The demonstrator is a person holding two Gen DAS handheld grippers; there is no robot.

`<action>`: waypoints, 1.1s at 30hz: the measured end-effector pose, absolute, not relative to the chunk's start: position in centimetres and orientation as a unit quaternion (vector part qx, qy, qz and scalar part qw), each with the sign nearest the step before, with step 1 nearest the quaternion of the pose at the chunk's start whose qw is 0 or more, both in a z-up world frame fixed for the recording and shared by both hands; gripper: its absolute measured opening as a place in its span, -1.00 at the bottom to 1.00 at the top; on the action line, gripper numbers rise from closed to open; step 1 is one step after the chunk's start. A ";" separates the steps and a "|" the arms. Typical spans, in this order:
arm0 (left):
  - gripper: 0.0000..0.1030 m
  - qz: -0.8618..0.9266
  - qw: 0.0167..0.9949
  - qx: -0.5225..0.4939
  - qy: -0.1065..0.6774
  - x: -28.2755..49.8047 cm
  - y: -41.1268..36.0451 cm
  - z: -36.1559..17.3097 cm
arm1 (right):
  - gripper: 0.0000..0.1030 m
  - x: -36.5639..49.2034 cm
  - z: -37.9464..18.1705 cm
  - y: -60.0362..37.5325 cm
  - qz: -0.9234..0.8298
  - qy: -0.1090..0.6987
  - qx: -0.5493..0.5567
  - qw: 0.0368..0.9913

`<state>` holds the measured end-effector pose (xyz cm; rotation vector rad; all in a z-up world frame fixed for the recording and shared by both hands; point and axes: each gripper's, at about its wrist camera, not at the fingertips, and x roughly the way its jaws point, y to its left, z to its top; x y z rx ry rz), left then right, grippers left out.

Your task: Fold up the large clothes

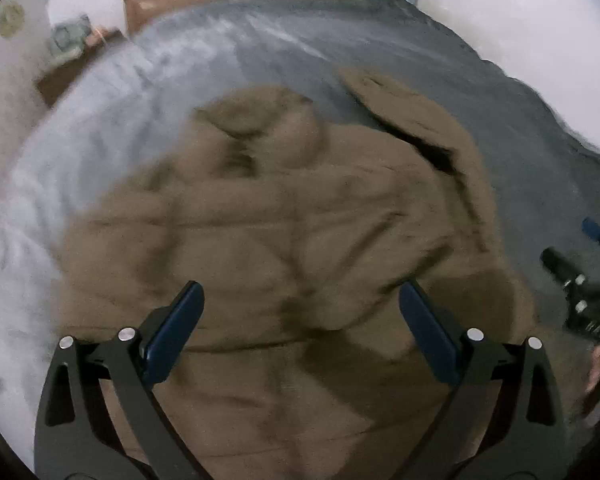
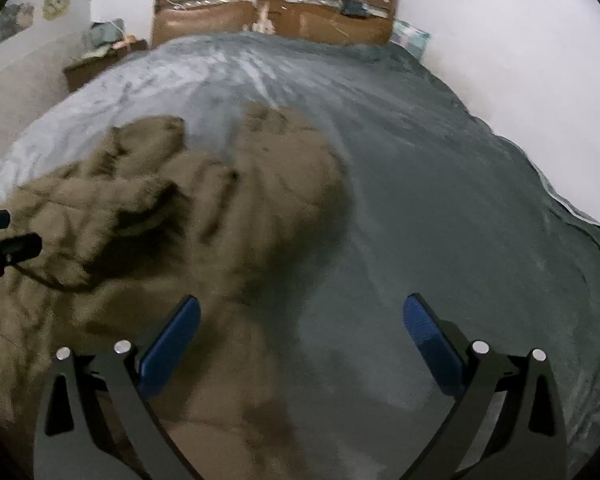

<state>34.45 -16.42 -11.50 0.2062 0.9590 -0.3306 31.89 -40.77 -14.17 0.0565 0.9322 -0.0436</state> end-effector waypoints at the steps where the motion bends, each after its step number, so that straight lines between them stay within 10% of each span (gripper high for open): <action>1: 0.94 -0.135 0.875 0.113 0.451 34.7 -15.3 -11.1 | 0.97 32.4 -13.9 -40.0 -0.011 0.448 0.030 0.893; 11: 0.94 0.000 0.874 0.102 0.474 38.8 0.1 -12.9 | 0.96 41.6 -17.0 -31.3 0.098 0.532 0.153 0.827; 13: 0.94 -0.001 0.872 0.083 0.483 38.9 1.5 -13.6 | 0.59 42.4 -19.0 -30.3 0.103 0.566 0.172 0.800; 14: 0.94 -0.005 0.870 0.074 0.487 38.9 1.8 -13.8 | -0.16 42.5 -19.6 -30.0 0.102 0.568 0.178 0.797; 15: 0.94 -0.008 0.869 0.069 0.490 39.1 1.1 -14.2 | -0.39 42.6 -19.8 -29.8 0.101 0.566 0.179 0.799; 18: 0.94 -0.008 0.871 0.074 0.486 39.1 0.8 -14.5 | -0.64 42.1 -18.9 -29.1 0.098 0.533 0.131 0.830; 23: 0.94 0.002 0.876 0.105 0.470 38.9 0.0 -14.5 | -0.67 41.1 -17.6 -28.8 0.002 0.480 -0.066 0.875; 29: 0.94 -0.006 0.876 0.096 0.473 39.1 -0.8 -14.5 | 0.13 40.4 -16.1 -33.9 0.009 0.480 0.020 0.877; 33: 0.93 -0.019 0.883 0.090 0.461 39.4 -2.1 -13.3 | 0.16 40.1 -13.6 -35.7 0.015 0.442 0.074 0.894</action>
